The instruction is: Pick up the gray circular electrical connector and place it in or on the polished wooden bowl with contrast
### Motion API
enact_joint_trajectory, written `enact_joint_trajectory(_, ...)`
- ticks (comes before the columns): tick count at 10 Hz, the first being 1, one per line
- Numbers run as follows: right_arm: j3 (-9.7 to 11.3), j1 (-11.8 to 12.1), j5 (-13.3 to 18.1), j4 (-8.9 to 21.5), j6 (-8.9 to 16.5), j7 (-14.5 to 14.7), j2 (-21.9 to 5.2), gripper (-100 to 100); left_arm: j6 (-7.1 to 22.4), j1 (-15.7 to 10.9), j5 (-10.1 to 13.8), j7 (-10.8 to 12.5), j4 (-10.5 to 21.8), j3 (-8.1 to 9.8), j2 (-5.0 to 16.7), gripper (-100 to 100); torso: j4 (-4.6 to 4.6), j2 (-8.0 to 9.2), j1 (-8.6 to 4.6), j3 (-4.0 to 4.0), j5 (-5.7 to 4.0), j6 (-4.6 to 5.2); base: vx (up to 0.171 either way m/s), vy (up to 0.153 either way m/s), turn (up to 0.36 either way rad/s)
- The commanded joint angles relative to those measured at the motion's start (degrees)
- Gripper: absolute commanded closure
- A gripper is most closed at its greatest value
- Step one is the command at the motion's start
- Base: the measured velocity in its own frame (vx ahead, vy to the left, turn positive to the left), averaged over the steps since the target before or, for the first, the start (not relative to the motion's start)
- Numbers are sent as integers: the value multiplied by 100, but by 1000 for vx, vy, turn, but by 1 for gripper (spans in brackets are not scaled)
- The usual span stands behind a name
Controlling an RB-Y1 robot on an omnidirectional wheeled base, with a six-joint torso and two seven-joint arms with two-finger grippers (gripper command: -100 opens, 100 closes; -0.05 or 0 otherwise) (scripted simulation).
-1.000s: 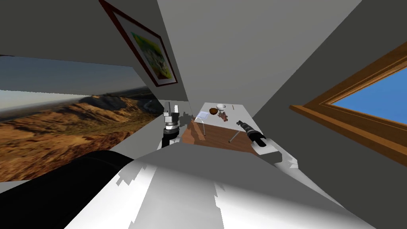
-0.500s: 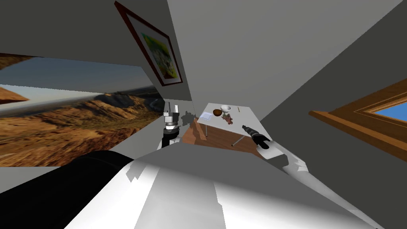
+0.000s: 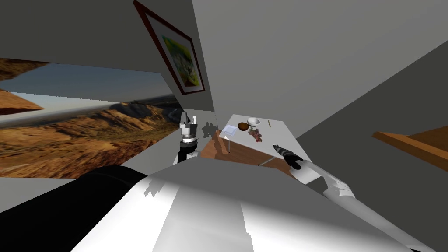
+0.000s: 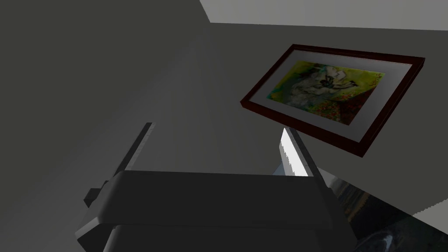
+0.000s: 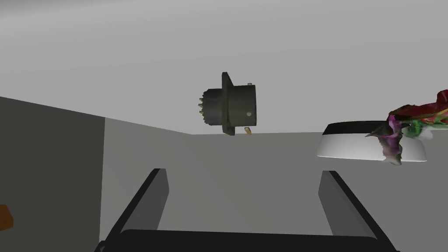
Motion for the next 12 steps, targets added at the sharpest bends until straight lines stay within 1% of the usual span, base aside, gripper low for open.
enact_joint_trajectory(1, 82, 109, 27, 162, 98, 127, -140, -100, 0, 0, 0, 0, 0, 0, 0, 0, 0, 0, 0, 0, 0, 0, 110, 14, 149)
enact_joint_trajectory(2, 194, 202, 36, 316, 223, 257, -286, -100, 0, 0, 0, 0, 0, 0, 0, 0, 0, 2, 3, 1, 1, 0, 151, 17, 230)
enact_joint_trajectory(3, 245, 244, 39, 379, 276, 312, -350, -100, 0, 0, 0, 0, 0, 0, 0, 0, -2, -10, 4, -5, 1, -2, 124, 8, 128)
enact_joint_trajectory(5, 448, 392, 37, 551, 408, 460, -499, -100, 0, 0, 0, 0, 0, 0, 0, 0, 0, 2, 8, 1, 2, 1, 116, 31, 126)
enact_joint_trajectory(6, 372, 378, 51, 442, 396, 406, -455, -100, 0, 0, 0, 0, 0, 0, 0, 0, 0, 0, 18, 0, 3, 1, 54, 23, 18)
enact_joint_trajectory(7, 385, 383, 53, 449, 416, 423, -458, 0, 0, 0, 0, 0, 0, 0, 0, 0, 3, 19, 14, 10, 4, 3, 10, 3, -3)
enact_joint_trajectory(8, 366, 305, 117, 641, 337, 435, -337, -100, 0, -1, 0, 0, 0, 0, 0, 0, 7, 35, 8, 20, 3, 3, 14, -14, 56)
enact_joint_trajectory(11, 339, 190, 214, 929, 222, 455, -156, -100, 0, -1, 0, 0, 0, 0, 0, 0, 9, 40, -11, 23, -2, 4, 16, -37, 51)
enact_joint_trajectory(12, 344, 222, 183, 848, 263, 451, -206, -100, 0, -1, 0, 0, 0, 0, 0, 0, 9, 40, -10, 23, -2, 3, 8, -15, 10)
